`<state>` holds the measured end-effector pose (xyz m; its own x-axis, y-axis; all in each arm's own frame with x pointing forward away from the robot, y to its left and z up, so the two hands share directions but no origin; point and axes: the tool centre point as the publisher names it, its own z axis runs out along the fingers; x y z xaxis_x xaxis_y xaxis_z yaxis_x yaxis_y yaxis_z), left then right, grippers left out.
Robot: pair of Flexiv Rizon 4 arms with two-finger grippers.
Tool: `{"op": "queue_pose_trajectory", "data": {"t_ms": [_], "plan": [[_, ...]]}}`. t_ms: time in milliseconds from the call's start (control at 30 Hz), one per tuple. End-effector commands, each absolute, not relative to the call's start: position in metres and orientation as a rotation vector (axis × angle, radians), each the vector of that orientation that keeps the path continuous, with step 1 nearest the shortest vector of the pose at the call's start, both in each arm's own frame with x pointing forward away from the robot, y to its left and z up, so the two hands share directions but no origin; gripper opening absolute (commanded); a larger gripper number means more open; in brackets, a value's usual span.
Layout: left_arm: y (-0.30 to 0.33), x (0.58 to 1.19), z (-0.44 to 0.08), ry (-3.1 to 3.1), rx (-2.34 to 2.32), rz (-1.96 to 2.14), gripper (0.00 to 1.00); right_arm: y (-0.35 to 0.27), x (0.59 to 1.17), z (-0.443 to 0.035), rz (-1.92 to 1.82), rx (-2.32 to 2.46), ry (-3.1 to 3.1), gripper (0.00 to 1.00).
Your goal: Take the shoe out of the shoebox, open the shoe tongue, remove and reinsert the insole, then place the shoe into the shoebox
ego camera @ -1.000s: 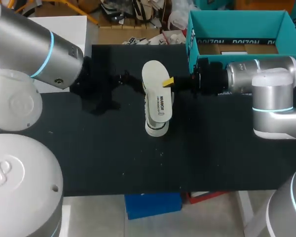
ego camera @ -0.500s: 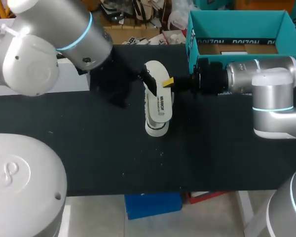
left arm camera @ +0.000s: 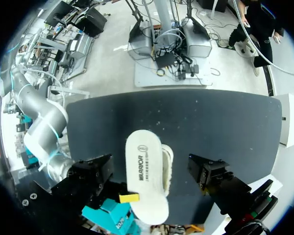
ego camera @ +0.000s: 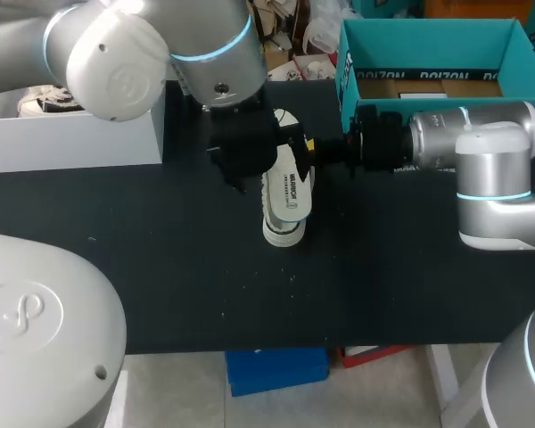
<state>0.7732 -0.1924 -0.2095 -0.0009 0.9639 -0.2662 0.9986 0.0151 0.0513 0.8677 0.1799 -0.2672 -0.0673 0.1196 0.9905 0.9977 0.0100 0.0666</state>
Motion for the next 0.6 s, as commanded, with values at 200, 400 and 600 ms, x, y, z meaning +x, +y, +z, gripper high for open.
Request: {"op": "queue_pose_trajectory", "data": {"t_ms": [200, 400, 600], "plan": [[-0.209, 0.788, -0.229, 2.136, 2.132, -0.057, 1.0, 0.181, 0.868, -0.268, -1.196, -1.263, -1.35, 0.0], [-0.213, 0.795, -0.234, 2.12, 2.141, -0.053, 1.0, 0.181, 0.868, -0.268, -1.196, -1.263, -1.35, 0.0], [-0.214, 0.8, -0.235, 2.109, 2.147, -0.058, 1.0, 0.181, 0.868, -0.268, -1.196, -1.263, -1.35, 0.0]]}}
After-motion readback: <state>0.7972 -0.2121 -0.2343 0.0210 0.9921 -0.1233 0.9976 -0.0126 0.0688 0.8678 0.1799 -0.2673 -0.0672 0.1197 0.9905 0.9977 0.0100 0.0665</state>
